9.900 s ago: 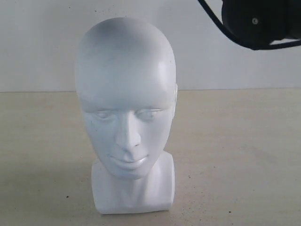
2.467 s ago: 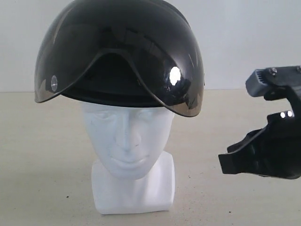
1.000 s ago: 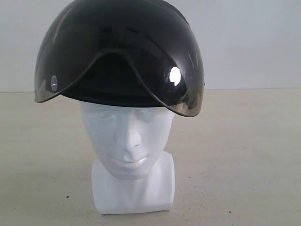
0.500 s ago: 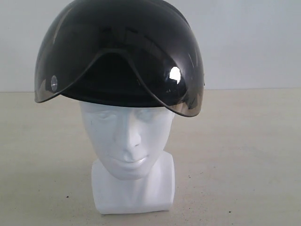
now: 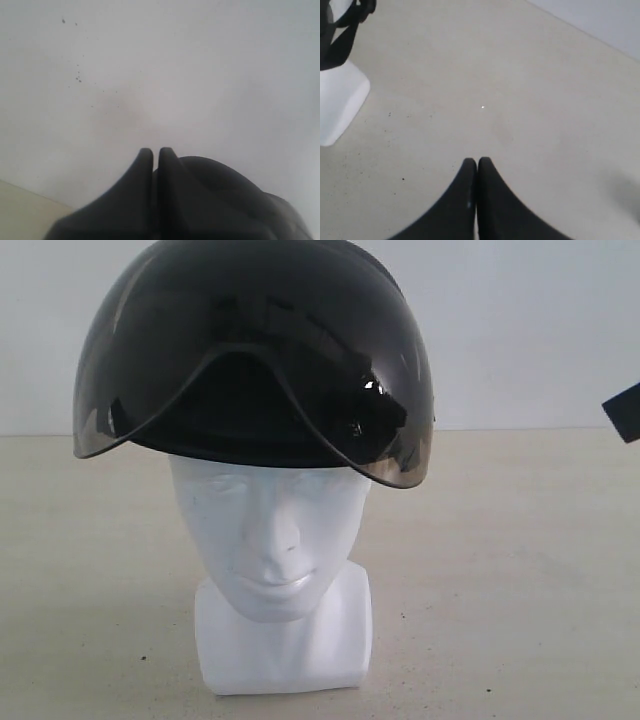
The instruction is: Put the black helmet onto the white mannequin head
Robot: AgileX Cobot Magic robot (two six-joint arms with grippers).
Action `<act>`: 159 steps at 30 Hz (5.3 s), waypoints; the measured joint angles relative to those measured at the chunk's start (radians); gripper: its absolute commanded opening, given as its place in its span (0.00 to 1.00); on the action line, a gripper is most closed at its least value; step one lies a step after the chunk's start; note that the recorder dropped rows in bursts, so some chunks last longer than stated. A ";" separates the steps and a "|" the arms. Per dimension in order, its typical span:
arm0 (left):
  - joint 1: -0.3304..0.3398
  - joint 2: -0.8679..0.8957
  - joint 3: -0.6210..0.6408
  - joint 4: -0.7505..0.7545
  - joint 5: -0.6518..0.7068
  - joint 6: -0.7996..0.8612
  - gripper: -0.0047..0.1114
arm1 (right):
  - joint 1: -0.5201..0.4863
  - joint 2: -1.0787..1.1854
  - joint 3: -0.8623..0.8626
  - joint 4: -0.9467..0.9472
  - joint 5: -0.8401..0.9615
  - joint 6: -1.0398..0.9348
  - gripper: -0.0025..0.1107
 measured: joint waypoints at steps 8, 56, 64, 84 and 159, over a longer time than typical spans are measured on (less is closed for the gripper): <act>-0.040 0.254 -0.231 0.419 -0.179 -0.304 0.08 | 0.000 -0.002 0.115 -0.089 -0.177 0.198 0.02; -0.040 0.420 -0.425 0.973 -0.539 -0.661 0.08 | -0.208 -0.165 0.288 0.790 -0.634 -0.539 0.02; -0.040 0.420 -0.425 0.973 -0.539 -0.661 0.08 | -0.287 -0.165 0.288 0.732 -0.652 -0.403 0.02; -0.040 0.420 -0.425 0.973 -0.539 -0.661 0.08 | -0.289 -0.165 0.288 0.725 -0.681 -0.386 0.02; -0.041 0.816 -0.804 -1.448 0.779 1.887 0.08 | -0.289 0.056 0.025 1.116 -0.611 -0.562 0.02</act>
